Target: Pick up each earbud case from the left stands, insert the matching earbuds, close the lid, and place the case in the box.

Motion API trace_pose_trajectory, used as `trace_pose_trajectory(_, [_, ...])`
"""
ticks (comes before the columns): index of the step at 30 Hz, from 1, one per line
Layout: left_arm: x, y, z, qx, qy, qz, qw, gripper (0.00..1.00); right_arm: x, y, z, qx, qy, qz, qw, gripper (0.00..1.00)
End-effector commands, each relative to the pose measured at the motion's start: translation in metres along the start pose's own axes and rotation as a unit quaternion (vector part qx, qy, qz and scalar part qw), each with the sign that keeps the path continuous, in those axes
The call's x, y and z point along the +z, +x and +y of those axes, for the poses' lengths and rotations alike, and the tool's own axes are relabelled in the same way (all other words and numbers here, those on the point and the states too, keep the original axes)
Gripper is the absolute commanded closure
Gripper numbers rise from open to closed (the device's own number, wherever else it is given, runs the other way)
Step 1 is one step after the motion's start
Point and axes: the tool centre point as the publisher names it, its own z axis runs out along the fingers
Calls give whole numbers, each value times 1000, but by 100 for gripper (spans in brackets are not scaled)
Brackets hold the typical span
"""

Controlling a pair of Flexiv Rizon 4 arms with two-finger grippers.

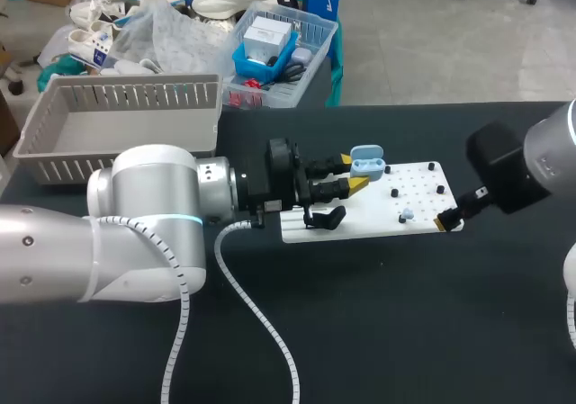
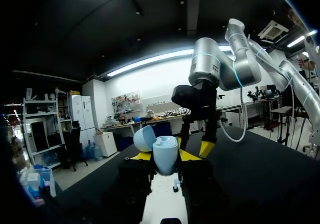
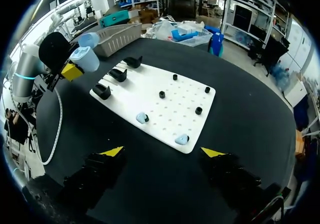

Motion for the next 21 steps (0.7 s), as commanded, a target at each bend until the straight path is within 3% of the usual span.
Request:
trace_pose_trajectory(1, [0, 0, -1, 1, -3, -1, 1000, 100, 2, -4, 1, 1, 129, 3, 992, 12])
trace_pose_trajectory(11, [0, 0, -1, 1, -3, -1, 1000, 100, 9, -5, -8, -17, 163, 27, 986, 9])
trace_pose_trajectory(17, [0, 0, -1, 1, -3, -1, 1000, 100, 15, -4, -13, -25, 176, 45, 983, 31])
trace_pose_trajectory(21, [0, 0, -1, 1, -3, -1, 1000, 100, 18, -3, -16, -26, 181, 51, 982, 24])
